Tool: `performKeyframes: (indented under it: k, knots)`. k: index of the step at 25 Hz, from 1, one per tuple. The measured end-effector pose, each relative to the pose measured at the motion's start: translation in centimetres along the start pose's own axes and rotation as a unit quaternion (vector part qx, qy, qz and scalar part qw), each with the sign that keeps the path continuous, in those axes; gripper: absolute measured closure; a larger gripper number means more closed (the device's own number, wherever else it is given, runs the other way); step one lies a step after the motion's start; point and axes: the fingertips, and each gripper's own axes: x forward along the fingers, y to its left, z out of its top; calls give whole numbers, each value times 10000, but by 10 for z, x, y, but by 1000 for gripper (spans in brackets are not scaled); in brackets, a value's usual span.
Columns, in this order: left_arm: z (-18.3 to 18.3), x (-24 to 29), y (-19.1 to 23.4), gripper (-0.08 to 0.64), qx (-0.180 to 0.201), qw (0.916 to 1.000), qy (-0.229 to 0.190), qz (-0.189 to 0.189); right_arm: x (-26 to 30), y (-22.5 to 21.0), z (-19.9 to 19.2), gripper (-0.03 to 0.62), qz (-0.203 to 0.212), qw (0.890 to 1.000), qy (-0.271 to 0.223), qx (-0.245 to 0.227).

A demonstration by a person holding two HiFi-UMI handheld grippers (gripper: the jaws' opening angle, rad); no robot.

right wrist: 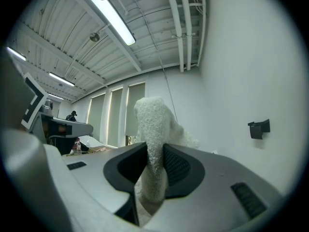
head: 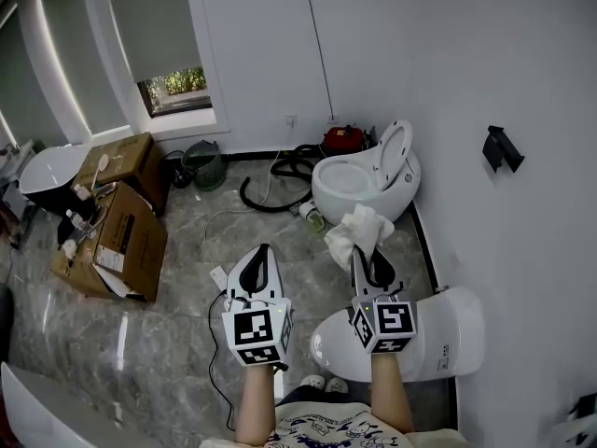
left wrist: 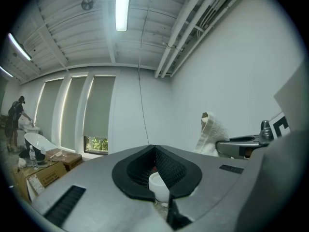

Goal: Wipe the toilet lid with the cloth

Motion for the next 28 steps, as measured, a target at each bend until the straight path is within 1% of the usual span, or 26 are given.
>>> performKeyframes:
  k: [7,28]
  knots:
    - [1,2,1,557,-2,10000,6,-8,1,-7,1,502,-66,10000,-13,51]
    - [-2,9,7,557,-6,10000,23,94,10,-15,-1,502,-132,9999,13,-16]
